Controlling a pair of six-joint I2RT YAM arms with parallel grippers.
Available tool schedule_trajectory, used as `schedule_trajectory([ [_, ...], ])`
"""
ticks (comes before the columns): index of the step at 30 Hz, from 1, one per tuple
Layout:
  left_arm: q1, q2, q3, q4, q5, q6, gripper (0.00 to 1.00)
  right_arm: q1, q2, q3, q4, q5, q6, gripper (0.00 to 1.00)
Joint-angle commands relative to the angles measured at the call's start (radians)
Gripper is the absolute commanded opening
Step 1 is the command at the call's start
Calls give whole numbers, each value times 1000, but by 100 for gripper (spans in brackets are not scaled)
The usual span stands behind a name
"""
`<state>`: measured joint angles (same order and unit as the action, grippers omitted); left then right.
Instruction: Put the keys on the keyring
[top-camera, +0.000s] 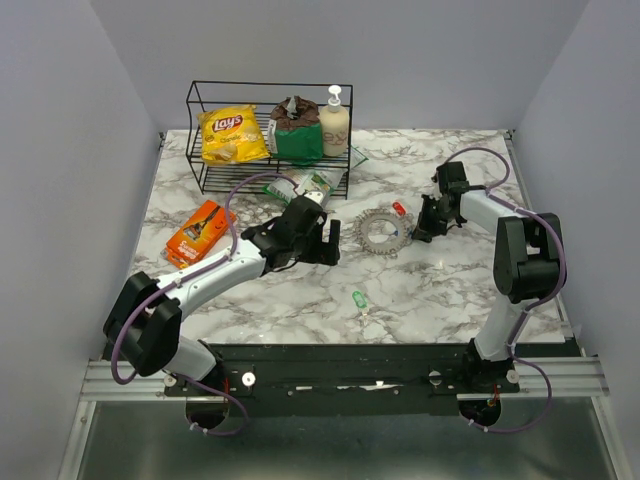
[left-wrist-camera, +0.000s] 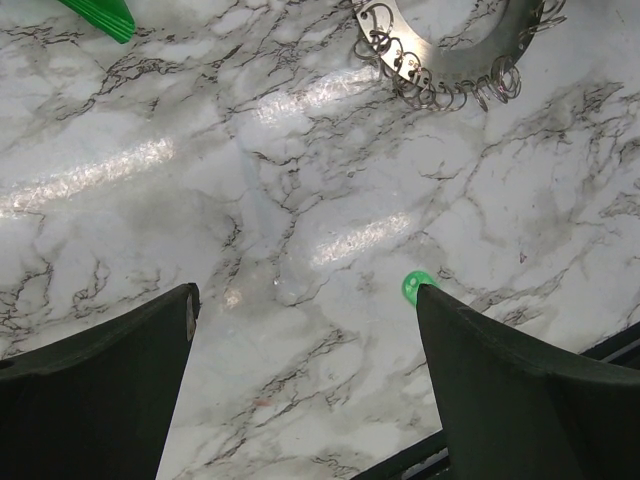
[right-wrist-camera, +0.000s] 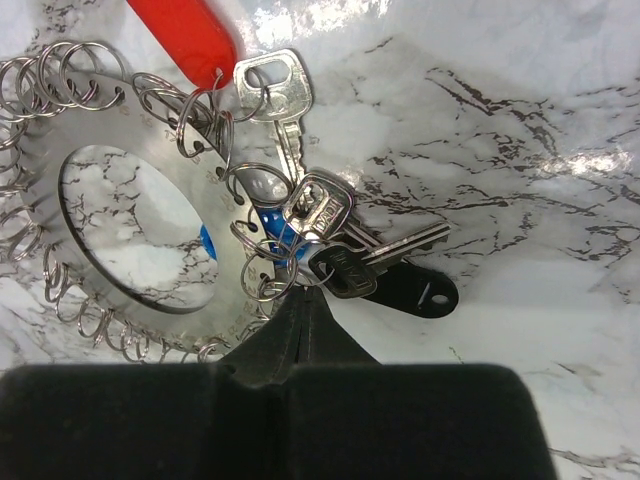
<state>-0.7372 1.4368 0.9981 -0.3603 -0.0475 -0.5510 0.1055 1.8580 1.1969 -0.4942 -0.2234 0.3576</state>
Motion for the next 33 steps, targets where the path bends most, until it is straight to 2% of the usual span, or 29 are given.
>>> schedule_trajectory([
  [1,-2,-33,-16,14,0,-12,99,16,-6,-2,-46,-37,-28,1],
  [33,-2,-21,-18,11,-9,-21,99,178,-16,-3,-84,-86,-8,1],
])
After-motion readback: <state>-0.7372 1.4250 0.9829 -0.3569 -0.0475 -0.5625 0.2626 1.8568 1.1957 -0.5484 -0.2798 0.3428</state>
